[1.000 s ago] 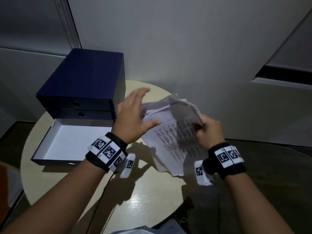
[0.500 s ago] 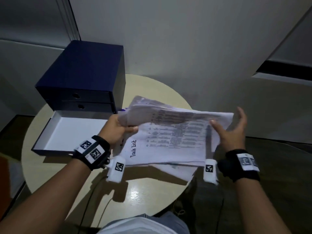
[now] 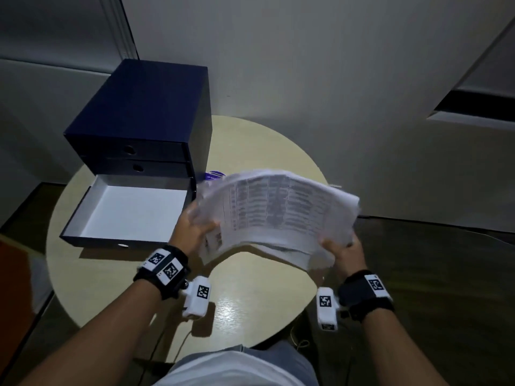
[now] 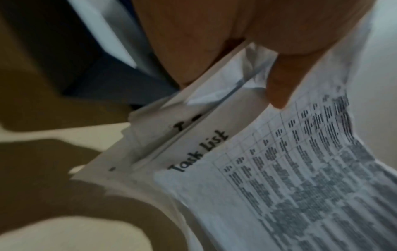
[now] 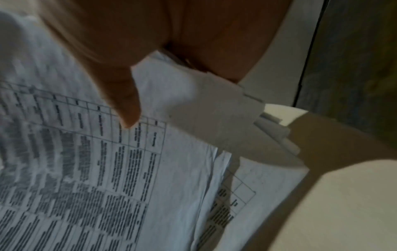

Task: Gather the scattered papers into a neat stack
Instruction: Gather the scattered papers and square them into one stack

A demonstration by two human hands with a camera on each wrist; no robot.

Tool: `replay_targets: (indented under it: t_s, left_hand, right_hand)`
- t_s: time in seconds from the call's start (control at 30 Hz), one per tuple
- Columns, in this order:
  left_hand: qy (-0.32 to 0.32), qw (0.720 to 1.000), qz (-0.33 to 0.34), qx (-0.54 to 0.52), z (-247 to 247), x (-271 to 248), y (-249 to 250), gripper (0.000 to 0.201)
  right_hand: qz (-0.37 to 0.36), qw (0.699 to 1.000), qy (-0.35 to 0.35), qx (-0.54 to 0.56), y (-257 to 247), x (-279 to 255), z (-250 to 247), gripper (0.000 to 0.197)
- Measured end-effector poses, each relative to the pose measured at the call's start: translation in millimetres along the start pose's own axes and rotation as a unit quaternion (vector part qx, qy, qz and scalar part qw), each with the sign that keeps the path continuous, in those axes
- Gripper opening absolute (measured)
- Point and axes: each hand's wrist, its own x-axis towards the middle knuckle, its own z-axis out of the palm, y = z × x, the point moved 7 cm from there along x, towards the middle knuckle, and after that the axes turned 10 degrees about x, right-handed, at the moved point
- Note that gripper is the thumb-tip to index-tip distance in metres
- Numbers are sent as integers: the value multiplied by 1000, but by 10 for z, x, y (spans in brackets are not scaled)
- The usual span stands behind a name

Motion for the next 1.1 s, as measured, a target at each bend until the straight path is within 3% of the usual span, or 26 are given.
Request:
replay_targets:
  t_s: [0.1,0.17,0.3,0.43,0.5,0.63,0.8,0.9,1.0,1.1]
  left_hand:
    - [-5,999,-51,4,88,-74,-242,58]
    - [-14,999,-43,12,146,-82,-239,58]
    - [2,999,-28,35,64,-38,-251,40]
    - [3,999,-23,39,-46,-53,-406,35]
    - [1,999,-3,51,1,-72,-361,28]
    - [36,999,-22,-5,13,29,-247,26]
    - [78,996,22,-28,-196,88,-178,37]
    - [40,999,-25,13,-126,80,-362,39]
    - [17,998,-45,51,-77,109,-475,53]
    - [39,995,-69,64,-109,166,-511,40]
  right_hand:
    - [12,1000,7,-19,201,-47,-40,56]
    - [-11,999,32,-24,216,-35,-99,54]
    - [0,997,67,25,245,-63,-255,52]
    - [10,998,68,5,357,-144,-249,53]
    - [-10,998,58,-11,375,-151,-153,52]
    - [-64,997,42,-21,91,-66,26,35]
    - [-137,990,18,20,-255,13,23,44]
    - [-99,993,12,-57,-50,-15,100,41]
    - [-55,996,30,-66,143,20,104,51]
    - [-27,997,46,-47,242,77,83,63]
